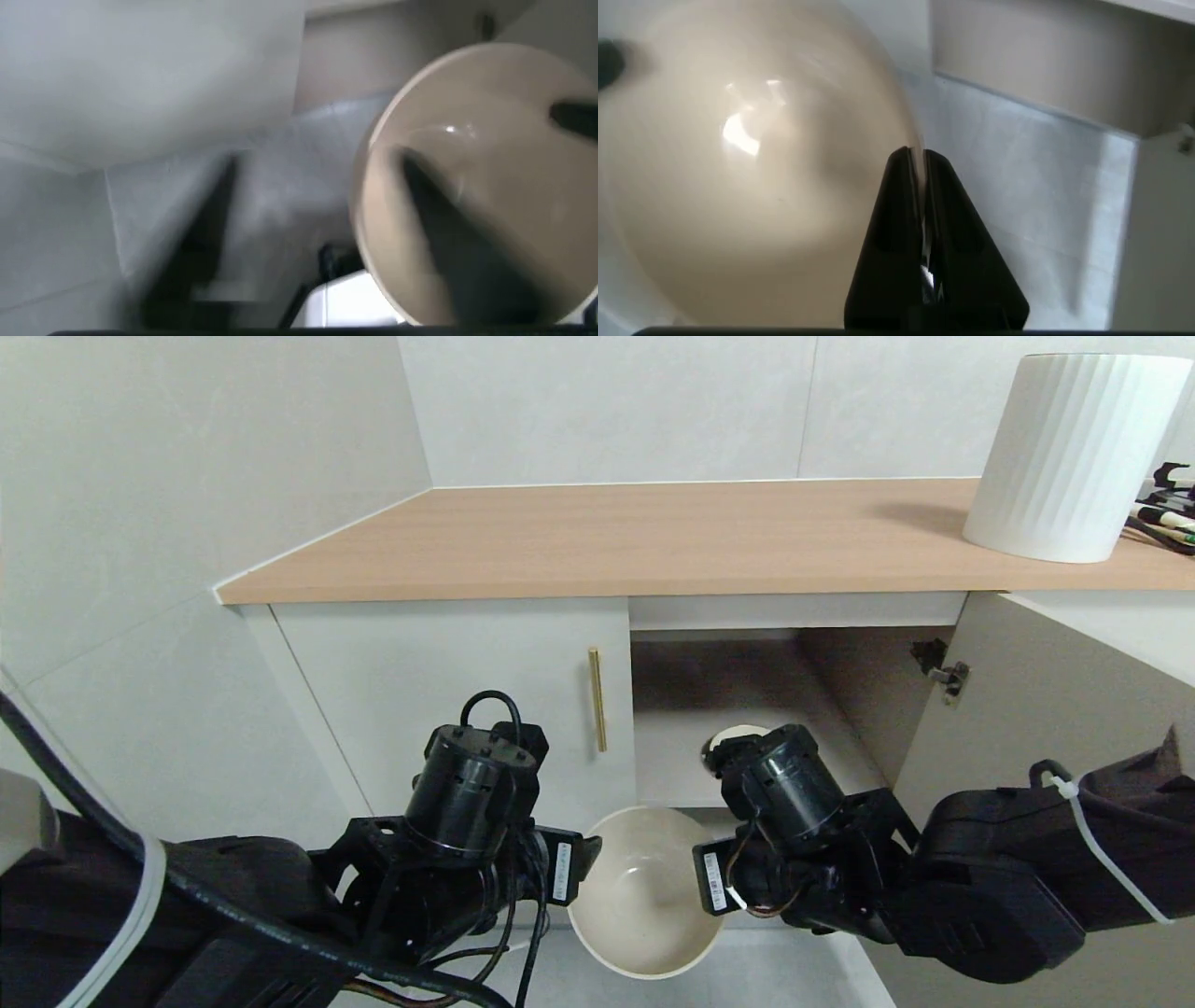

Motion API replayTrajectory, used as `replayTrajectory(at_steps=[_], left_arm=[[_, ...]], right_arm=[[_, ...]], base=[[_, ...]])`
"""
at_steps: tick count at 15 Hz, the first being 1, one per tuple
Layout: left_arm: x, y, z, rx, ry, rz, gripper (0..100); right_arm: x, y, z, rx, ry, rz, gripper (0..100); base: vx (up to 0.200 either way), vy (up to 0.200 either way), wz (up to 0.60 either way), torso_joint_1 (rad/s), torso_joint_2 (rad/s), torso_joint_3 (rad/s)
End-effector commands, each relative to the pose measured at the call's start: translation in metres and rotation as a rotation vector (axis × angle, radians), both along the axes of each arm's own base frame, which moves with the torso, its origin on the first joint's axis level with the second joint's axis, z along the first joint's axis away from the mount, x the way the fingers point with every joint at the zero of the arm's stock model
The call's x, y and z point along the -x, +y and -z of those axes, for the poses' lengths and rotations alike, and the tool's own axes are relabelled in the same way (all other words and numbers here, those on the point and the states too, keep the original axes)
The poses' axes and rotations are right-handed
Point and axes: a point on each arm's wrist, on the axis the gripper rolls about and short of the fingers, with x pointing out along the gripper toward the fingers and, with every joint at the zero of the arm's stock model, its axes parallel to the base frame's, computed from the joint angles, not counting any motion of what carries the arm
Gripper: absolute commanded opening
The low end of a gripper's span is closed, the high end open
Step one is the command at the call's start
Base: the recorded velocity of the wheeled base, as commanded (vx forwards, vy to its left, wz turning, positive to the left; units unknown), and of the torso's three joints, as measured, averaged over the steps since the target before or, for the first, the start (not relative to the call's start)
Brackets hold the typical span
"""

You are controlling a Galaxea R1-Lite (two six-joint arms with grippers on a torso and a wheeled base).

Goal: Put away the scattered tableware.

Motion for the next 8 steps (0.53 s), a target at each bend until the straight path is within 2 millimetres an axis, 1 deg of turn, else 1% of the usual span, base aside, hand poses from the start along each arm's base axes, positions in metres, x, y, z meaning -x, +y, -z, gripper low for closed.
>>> replayTrajectory(at_steps=[1, 2, 3, 4, 5, 6, 7, 8], left_arm=[[0.001, 0.001, -0.002, 0.007, -0.005, -0.001, 100], [0.000, 0.002, -0.003, 0.006, -0.015, -0.013, 100], [0.000, 0.002, -0.004, 0.007, -0.018, -0.015, 100], [0.000, 0.002, -0.004, 0.008, -0.018, -0.016, 100], [0.000, 0.002, -0.005, 0.011, -0.021, -0.019, 100], [0.000, 0.002, -0.005, 0.012, -0.022, -0.023, 100], [-0.001, 0.004, -0.007, 0.023, -0.026, -0.030, 100], [0.000, 0.005, -0.010, 0.032, -0.031, -0.032, 100]], right_arm=[[-0.001, 0.001, 0.001, -0.003, 0.002, 0.001, 0], [-0.014, -0.005, 0.006, -0.030, 0.002, 0.055, 0], [-0.033, -0.010, 0.015, -0.059, -0.002, 0.122, 0], [-0.054, -0.016, 0.025, -0.082, -0.001, 0.193, 0], [-0.078, -0.027, 0.035, -0.107, -0.003, 0.295, 0], [-0.101, -0.038, 0.041, -0.132, -0.009, 0.386, 0], [-0.120, -0.049, 0.043, -0.165, -0.016, 0.463, 0], [-0.138, -0.060, 0.042, -0.214, -0.030, 0.534, 0]], base=[[0.000, 0.000, 0.00, 0.000, 0.00, 0.000], [0.000, 0.000, 0.00, 0.000, 0.00, 0.000], [0.000, 0.000, 0.00, 0.000, 0.00, 0.000], [0.000, 0.000, 0.00, 0.000, 0.00, 0.000], [0.000, 0.000, 0.00, 0.000, 0.00, 0.000], [0.000, 0.000, 0.00, 0.000, 0.00, 0.000], [0.000, 0.000, 0.00, 0.000, 0.00, 0.000], [0.000, 0.000, 0.00, 0.000, 0.00, 0.000]])
